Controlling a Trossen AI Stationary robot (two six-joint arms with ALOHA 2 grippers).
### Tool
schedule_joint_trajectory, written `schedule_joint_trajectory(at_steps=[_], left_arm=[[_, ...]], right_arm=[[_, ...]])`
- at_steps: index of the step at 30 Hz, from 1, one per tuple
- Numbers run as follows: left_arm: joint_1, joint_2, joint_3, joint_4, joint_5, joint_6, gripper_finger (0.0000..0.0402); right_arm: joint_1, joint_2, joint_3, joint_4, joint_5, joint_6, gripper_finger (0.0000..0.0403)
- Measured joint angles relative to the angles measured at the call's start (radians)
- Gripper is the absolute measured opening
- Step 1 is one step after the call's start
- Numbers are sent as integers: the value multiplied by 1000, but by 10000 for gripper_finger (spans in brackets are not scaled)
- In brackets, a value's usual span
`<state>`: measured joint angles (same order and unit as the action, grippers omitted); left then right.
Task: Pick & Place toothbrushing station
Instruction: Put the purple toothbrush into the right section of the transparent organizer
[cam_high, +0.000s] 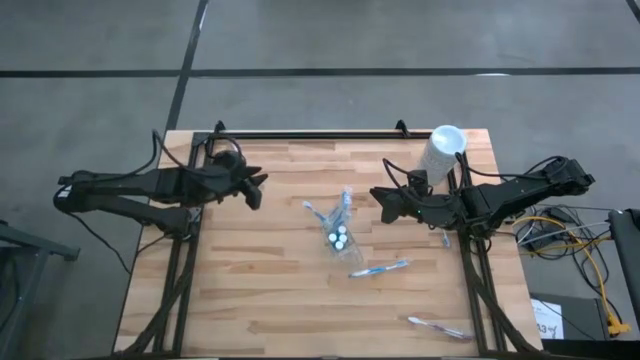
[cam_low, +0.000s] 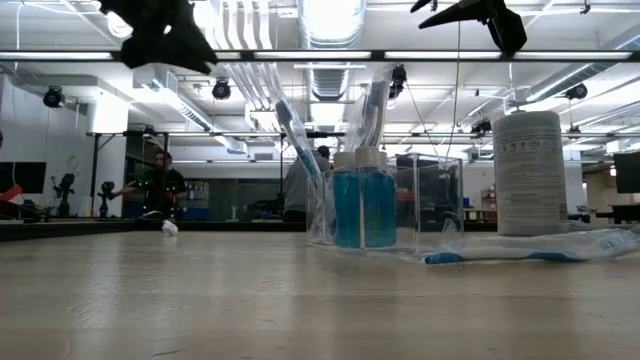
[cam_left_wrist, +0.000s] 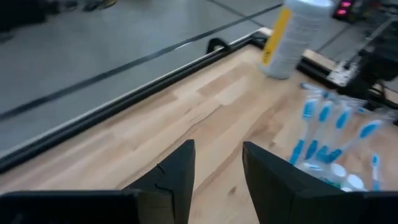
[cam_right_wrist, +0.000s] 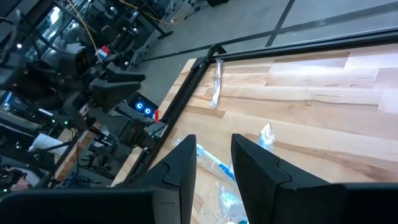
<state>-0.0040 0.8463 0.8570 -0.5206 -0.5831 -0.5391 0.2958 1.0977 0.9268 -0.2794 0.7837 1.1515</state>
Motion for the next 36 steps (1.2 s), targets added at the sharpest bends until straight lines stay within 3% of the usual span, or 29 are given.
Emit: schedule_joint_trajectory(at_steps=[9,18,25,36], left_arm=[[31,16,0,-218,-74,-344,138],[126,121,0,-239,-73,-530,138],[244,213,0,-407,28,-789,138],[412,408,-1,-398,115,-807,138]], right_arm=[[0,0,0,0,0,0,98],[0,0,0,0,0,0,98],[0,0,0,0,0,-2,98],[0,0,0,0,0,-2,98]])
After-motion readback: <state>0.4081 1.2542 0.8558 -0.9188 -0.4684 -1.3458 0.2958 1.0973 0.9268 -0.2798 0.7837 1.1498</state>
